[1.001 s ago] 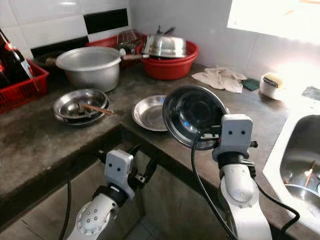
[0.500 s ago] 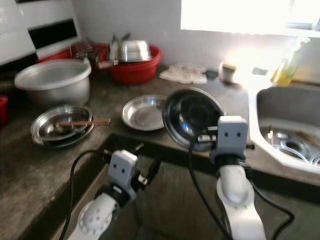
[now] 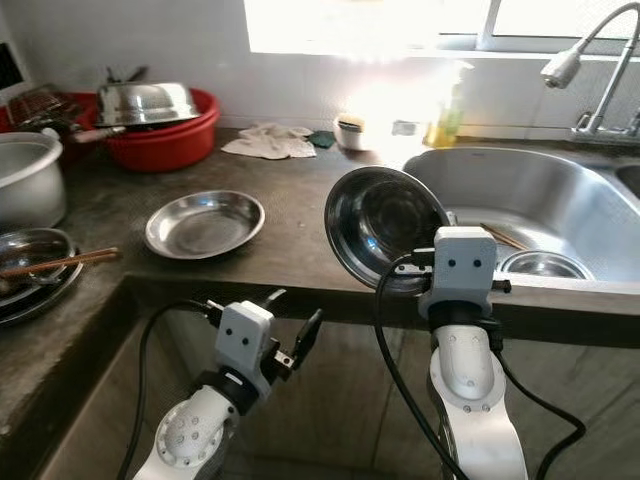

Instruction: Kitchen organization

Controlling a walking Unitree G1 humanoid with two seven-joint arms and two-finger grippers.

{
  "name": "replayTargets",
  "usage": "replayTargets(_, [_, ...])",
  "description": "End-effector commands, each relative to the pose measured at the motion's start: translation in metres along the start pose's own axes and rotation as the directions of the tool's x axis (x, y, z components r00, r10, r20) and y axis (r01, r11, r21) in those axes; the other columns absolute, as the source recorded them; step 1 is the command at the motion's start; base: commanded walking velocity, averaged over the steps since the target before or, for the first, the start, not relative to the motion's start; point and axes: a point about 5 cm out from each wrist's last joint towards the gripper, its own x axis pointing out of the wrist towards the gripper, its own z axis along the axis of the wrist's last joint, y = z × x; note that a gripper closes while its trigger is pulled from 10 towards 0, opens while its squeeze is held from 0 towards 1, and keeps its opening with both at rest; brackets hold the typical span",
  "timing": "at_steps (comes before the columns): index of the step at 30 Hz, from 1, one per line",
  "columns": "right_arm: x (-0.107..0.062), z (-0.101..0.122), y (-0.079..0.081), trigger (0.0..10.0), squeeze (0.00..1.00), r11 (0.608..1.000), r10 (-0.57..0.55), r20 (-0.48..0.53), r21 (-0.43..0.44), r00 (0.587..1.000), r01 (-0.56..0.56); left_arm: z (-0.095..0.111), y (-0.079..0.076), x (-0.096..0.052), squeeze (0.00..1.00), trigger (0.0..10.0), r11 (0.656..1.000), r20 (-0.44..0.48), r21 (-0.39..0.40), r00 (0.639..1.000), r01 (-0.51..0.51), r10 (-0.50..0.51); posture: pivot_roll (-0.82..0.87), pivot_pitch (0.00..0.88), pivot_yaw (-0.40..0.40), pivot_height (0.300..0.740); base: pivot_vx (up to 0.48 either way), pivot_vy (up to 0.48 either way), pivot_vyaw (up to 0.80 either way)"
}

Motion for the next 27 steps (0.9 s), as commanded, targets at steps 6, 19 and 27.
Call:
replayTargets(6, [0.005,0.003,-0.001,10.0,0.00,1.000,-0.007,0.005,-0.005,1.000,0.007,0.001,0.000,0.000,0.00,10.0,1.000,0.006,0.021,1.000,0.001,-0.001,0.08,0.013,-0.035,0.740,0.162,-0.412,0.00])
replayTargets(19, [0.011,0.006,-0.005,10.0,0.00,1.000,-0.003,0.017,-0.001,1.000,0.003,0.001,0.002,-0.001,0.00,10.0,0.999,0.004,0.032,1.000,-0.002,0.001,0.09,0.007,-0.038,0.740,0.272,-0.392,0.00])
replayTargets(27, [0.014,0.008,-0.007,10.0,0.00,1.000,-0.006,0.027,-0.005,1.000,0.006,0.001,0.002,-0.001,0.00,10.0,0.999,0.004,0.045,1.000,0.006,-0.006,0.08,0.000,-0.035,0.740,0.299,-0.373,0.00])
